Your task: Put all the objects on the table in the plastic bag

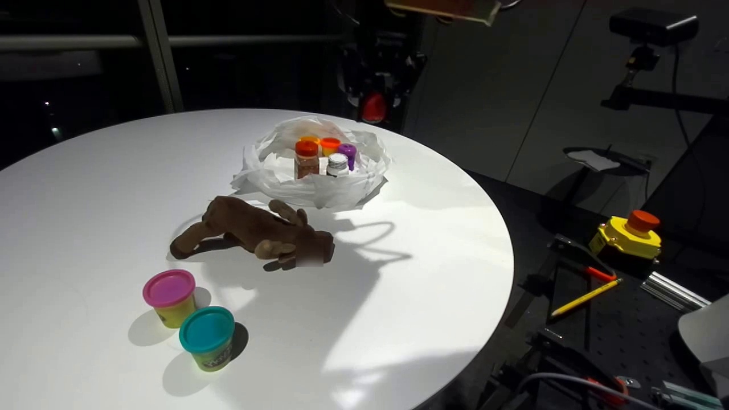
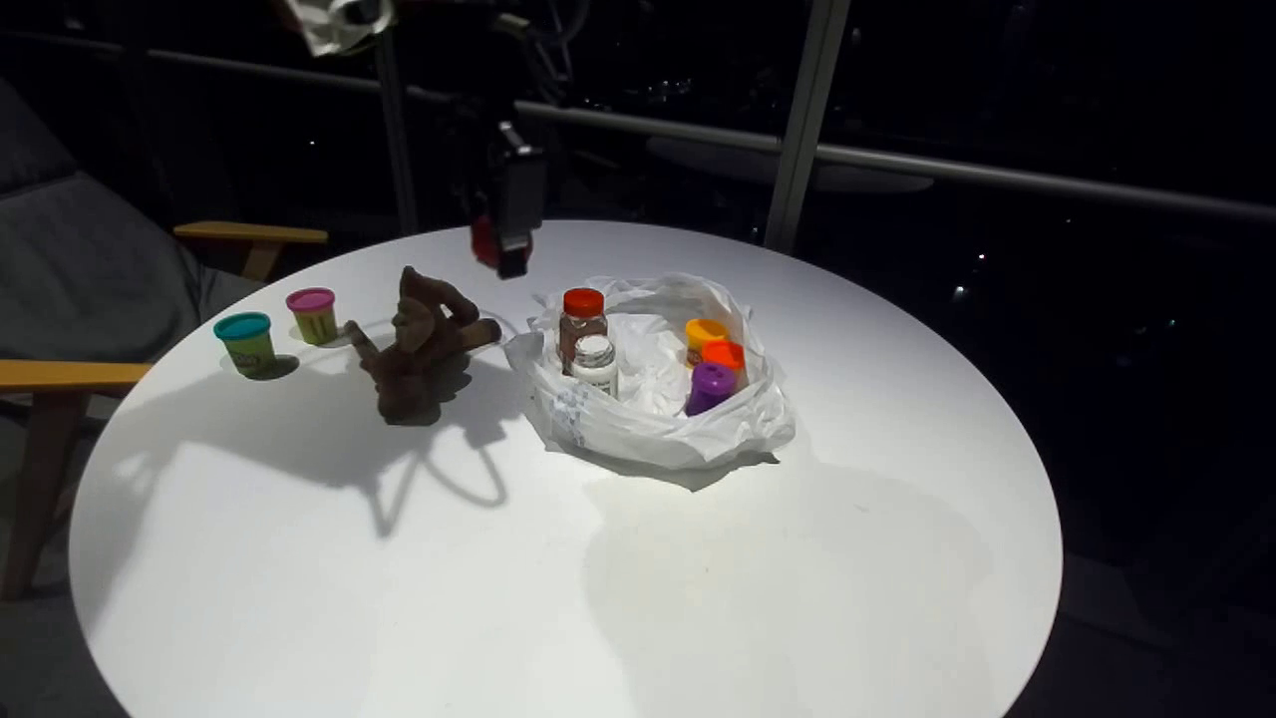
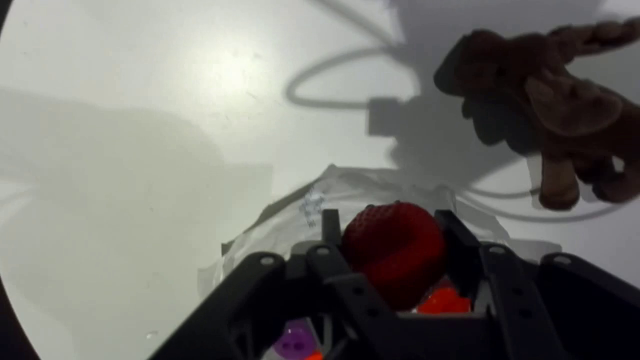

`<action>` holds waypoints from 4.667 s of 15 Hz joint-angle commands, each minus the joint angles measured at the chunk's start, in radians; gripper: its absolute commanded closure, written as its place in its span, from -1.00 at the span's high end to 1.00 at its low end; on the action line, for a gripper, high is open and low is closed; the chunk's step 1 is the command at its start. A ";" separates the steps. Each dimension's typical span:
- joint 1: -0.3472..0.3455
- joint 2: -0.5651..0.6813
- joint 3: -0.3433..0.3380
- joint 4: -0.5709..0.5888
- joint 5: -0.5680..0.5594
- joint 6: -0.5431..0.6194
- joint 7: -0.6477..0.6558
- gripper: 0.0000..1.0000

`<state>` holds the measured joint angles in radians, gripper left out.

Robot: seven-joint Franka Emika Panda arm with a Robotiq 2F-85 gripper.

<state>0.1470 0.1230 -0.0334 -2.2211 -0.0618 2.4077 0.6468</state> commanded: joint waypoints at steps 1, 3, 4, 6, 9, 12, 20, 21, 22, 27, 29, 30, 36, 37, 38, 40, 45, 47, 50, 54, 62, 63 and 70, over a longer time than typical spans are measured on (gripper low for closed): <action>-0.045 0.163 0.000 0.222 0.024 0.080 0.029 -0.50; -0.057 0.257 -0.010 0.318 0.037 0.128 0.034 -0.50; -0.063 0.307 -0.014 0.363 0.054 0.136 0.029 -0.50; -0.073 0.400 -0.018 0.441 0.093 0.133 0.016 -0.50; -0.081 0.524 -0.032 0.544 0.132 0.113 0.016 -0.50; -0.086 0.624 -0.048 0.625 0.158 0.118 0.018 -0.50; -0.082 0.653 -0.061 0.689 0.165 0.046 -0.010 0.78; -0.057 0.640 -0.061 0.639 0.162 0.081 0.008 0.92; -0.046 0.598 -0.058 0.599 0.161 0.095 0.006 1.00; 0.078 0.407 -0.089 0.471 0.079 0.017 0.068 1.00; 0.139 0.333 -0.101 0.446 -0.012 -0.054 0.116 1.00; 0.155 0.293 -0.089 0.433 -0.048 -0.105 0.122 1.00; 0.197 0.191 0.110 0.427 -0.041 -0.448 0.030 1.00; 0.196 0.186 0.145 0.419 -0.012 -0.454 0.004 1.00; 0.195 0.190 0.175 0.414 0.016 -0.452 -0.023 1.00; 0.194 0.195 0.223 0.386 0.078 -0.414 -0.091 1.00; 0.220 0.197 0.254 0.203 0.105 -0.091 -0.122 1.00; 0.248 0.218 0.242 0.138 0.050 0.069 -0.096 1.00; 0.295 0.268 0.202 0.071 -0.043 0.267 -0.060 1.00; 0.383 0.336 0.110 0.047 -0.136 0.433 -0.013 1.00; 0.526 0.403 -0.007 0.056 -0.120 0.537 -0.031 1.00; 0.534 0.405 -0.006 0.054 -0.115 0.537 -0.035 1.00; 0.577 0.428 -0.029 0.068 -0.100 0.558 -0.034 1.00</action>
<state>0.6898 0.5335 -0.0305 -2.1702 -0.1841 2.9318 0.6171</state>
